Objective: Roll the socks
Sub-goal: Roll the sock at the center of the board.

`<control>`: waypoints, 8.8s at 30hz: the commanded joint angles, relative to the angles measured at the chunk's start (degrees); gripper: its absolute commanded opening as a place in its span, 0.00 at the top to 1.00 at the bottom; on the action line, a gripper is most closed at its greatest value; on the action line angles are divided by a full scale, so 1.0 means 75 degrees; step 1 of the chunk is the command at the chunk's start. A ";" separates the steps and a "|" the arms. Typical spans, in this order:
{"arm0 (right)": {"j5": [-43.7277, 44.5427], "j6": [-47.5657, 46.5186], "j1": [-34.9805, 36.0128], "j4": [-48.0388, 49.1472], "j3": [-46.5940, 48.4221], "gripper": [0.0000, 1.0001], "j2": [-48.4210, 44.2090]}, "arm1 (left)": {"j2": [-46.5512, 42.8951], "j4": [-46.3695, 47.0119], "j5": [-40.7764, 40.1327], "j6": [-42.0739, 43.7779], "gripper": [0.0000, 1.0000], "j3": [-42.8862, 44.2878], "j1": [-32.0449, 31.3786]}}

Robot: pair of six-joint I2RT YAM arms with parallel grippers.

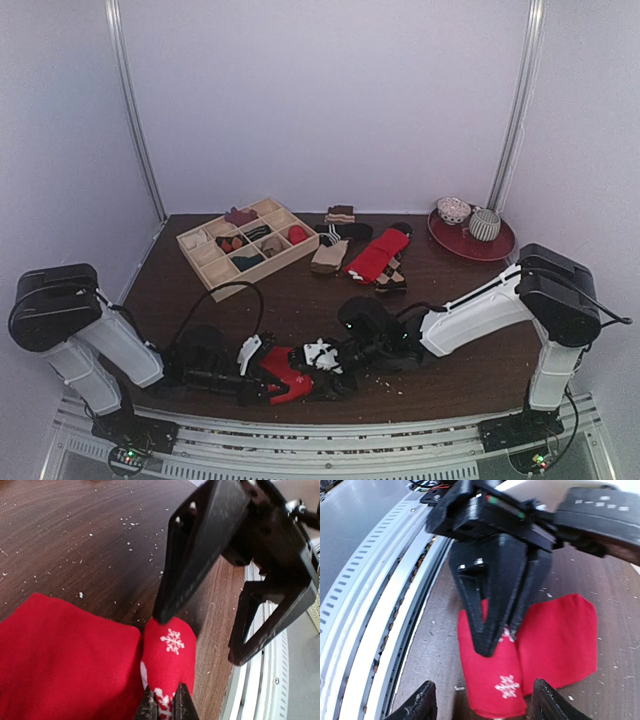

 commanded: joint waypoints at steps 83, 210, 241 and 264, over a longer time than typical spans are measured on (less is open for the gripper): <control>-0.0610 0.3531 0.0070 -0.4164 0.1874 0.84 0.2577 | -0.0475 -0.2150 -0.0744 0.1052 0.84 0.0419 0.1211; -0.1025 0.2777 -0.0785 -0.6439 0.3859 0.80 0.2922 | -0.3355 -0.1332 -0.1069 0.2306 0.21 -0.0827 0.0063; -0.1212 0.3158 -0.0932 -0.7117 0.4431 0.80 0.3661 | 0.0360 0.0567 -0.0377 0.2967 0.71 0.0147 0.0051; 0.0210 -0.0132 -0.0438 0.1374 -0.0915 0.34 -0.1107 | 0.1097 -0.0974 0.0932 -0.0397 1.00 0.0490 0.0804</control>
